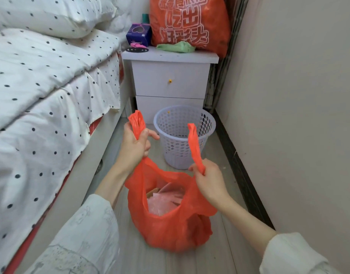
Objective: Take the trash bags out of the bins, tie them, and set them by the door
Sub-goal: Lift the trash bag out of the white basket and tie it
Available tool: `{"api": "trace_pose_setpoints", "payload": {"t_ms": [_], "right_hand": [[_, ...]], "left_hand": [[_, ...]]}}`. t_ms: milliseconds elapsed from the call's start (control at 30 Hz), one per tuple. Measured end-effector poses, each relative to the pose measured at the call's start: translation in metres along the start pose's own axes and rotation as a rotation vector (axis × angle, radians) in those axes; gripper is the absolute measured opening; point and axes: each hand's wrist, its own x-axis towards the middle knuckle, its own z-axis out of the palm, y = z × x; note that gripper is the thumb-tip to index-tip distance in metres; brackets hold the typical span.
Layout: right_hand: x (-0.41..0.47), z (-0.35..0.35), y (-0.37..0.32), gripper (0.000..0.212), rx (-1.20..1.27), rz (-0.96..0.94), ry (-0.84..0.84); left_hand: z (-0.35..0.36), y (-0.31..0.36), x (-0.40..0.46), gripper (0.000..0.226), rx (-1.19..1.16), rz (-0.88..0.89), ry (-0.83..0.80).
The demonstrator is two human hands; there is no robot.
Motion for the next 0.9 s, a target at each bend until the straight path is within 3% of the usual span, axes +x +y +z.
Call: {"api": "trace_pose_setpoints", "payload": {"t_ms": [100,167,300,367,467,600,667,833,900], "right_hand": [[0.008,-0.007,-0.013,0.03,0.468,0.287,-0.049],[0.014,-0.016,-0.016,0.032,0.533,0.318,-0.04],[0.016,-0.013,-0.003,0.035,0.668,0.346,0.015],[0.019,-0.009,0.003,0.036,0.678,0.404,0.062],[0.024,-0.006,0.005,0.035,0.711,0.423,0.077],[0.03,-0.004,0.01,0.02,0.668,0.349,0.076],[0.031,-0.004,0.015,0.01,0.618,0.308,0.077],[0.024,-0.01,0.024,0.029,0.483,0.256,0.063],[0.022,-0.011,0.031,0.023,0.377,0.214,0.052]], "left_hand": [[-0.003,0.008,-0.003,0.015,-0.067,-0.035,-0.042],[-0.002,0.015,-0.006,0.022,-0.024,-0.027,-0.058],[0.0,0.014,-0.008,0.021,0.293,0.043,-0.084],[-0.005,0.005,-0.011,0.027,0.408,0.046,-0.071],[-0.017,-0.005,-0.029,0.056,0.347,0.015,-0.09],[-0.032,-0.025,-0.054,0.121,0.338,-0.123,-0.224],[-0.035,-0.037,-0.062,0.143,0.343,-0.225,-0.253],[-0.015,-0.05,-0.063,0.145,0.343,-0.352,-0.332],[0.004,-0.051,-0.059,0.136,0.326,-0.38,-0.325]]}}
